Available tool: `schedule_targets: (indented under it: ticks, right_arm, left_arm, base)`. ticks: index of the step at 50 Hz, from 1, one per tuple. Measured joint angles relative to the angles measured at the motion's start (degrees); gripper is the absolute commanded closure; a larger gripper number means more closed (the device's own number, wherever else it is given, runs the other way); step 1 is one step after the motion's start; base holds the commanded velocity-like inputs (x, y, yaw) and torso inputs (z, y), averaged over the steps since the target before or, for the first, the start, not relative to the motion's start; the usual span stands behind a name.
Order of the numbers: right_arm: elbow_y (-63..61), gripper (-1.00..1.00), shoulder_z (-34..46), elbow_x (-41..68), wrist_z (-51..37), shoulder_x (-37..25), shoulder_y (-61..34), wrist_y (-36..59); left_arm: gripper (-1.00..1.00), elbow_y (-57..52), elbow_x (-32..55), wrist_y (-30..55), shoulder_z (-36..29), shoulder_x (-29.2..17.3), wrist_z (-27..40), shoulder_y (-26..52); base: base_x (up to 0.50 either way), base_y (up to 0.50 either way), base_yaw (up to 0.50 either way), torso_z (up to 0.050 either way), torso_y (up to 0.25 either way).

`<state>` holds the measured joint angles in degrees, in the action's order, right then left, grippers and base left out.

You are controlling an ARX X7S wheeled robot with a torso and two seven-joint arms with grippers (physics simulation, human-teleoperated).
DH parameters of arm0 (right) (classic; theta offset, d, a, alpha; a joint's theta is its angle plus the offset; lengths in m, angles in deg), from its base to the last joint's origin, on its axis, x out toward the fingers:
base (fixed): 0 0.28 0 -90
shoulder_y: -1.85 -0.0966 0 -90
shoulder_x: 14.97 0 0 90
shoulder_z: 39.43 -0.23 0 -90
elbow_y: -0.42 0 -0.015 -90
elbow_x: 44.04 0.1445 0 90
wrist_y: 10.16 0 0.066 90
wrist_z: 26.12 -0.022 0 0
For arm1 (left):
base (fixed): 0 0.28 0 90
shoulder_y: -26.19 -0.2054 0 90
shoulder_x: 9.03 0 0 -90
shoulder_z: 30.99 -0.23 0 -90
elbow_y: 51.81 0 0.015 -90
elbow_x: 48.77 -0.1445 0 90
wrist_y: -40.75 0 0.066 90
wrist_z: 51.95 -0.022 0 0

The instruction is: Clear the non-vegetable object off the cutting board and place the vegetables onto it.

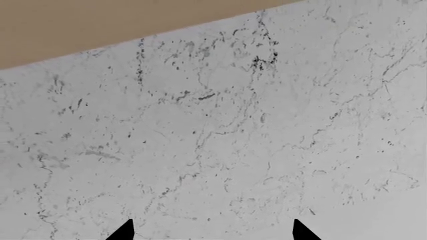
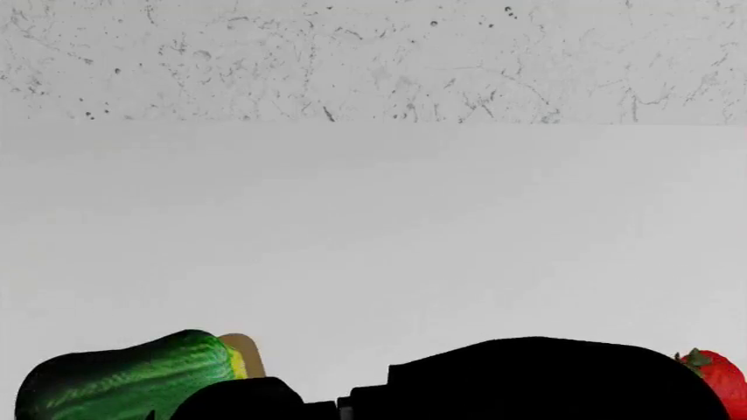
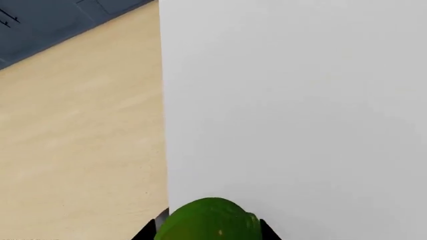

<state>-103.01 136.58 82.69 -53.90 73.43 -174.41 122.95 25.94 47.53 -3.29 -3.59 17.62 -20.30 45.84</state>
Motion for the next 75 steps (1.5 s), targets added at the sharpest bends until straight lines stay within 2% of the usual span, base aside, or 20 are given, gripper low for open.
schedule_targets:
  ticks: [14,30,56,75]
  right_arm:
    - [-1.44,1.00,1.37,2.69,-1.84,-1.06,-2.35,-1.76]
    - [-8.28,1.00,-2.61,9.60,-8.15,-4.57,-9.44,-4.26]
    - [-14.72,1.00,-5.39,15.37,-15.46,-14.47,-15.19,-6.21]
    - [-18.25,1.00,-4.95,14.95,-19.07,-22.00,-13.23,-8.40]
  left_arm:
    - [-1.00,-0.34,0.66,0.11,0.69,-0.56,0.27,0.16]
    - [-1.00,-0.48,1.29,0.55,1.25,-0.18,0.77,0.58]
    - [-1.00,0.40,1.46,1.58,1.78,2.57,1.12,1.81]
    - [-1.00,0.83,1.02,1.63,1.96,4.17,1.11,1.89]
  base:
    - [0.00,0.00,0.00,0.000,0.000]
    - [0.00,0.00,0.00,0.000,0.000]
    - [0.00,0.00,0.00,0.000,0.000]
    - [0.00,0.00,0.00,0.000,0.000]
